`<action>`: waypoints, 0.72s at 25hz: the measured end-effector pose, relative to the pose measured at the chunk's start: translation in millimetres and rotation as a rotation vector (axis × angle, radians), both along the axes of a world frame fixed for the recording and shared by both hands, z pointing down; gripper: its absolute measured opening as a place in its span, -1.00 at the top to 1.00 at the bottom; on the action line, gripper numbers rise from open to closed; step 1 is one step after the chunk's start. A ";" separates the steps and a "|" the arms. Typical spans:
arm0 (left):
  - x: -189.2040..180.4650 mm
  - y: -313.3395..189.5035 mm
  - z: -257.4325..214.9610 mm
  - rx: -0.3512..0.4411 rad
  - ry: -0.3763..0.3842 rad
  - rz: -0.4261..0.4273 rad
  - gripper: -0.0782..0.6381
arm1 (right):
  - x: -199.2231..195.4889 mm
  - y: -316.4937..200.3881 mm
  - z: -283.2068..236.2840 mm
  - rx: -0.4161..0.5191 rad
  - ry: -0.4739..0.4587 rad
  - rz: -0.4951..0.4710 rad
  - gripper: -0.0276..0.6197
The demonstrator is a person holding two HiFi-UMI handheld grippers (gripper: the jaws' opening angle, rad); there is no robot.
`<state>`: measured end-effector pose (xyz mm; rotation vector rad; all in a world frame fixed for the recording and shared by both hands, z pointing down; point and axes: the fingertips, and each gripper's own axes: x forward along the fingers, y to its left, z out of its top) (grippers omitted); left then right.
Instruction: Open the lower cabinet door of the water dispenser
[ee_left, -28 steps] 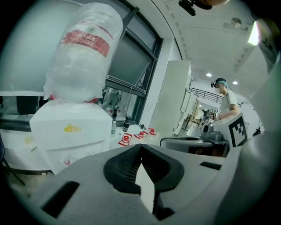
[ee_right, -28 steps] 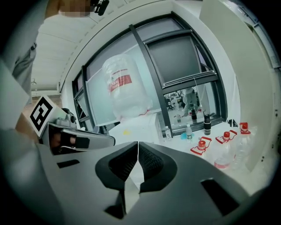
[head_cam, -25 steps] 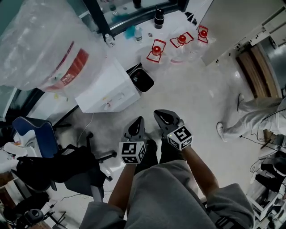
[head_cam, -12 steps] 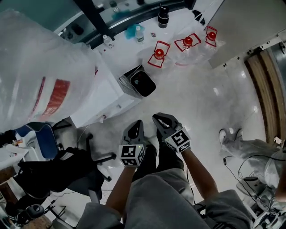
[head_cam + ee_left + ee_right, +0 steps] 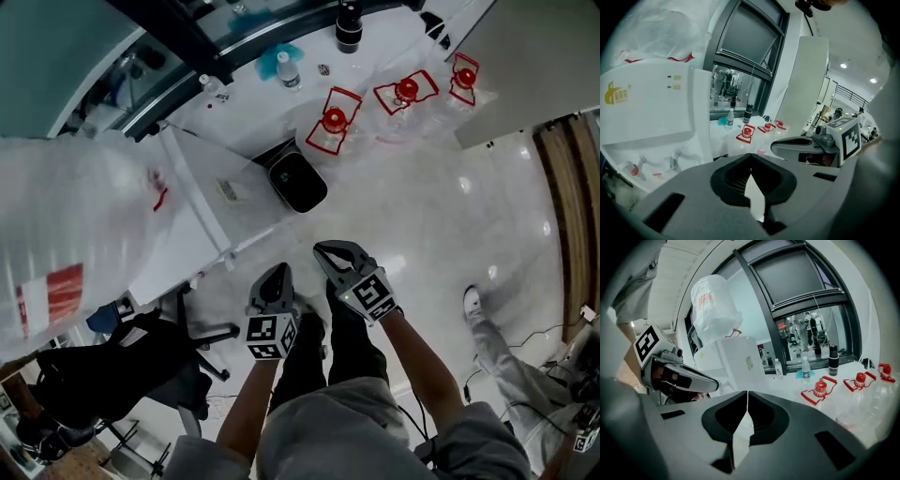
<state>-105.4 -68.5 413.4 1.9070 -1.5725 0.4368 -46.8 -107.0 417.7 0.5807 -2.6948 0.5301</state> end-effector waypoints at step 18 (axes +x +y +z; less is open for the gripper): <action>-20.5 -25.8 107.0 -0.063 -0.032 0.014 0.75 | -23.9 -15.7 111.1 -0.026 0.016 -0.086 0.88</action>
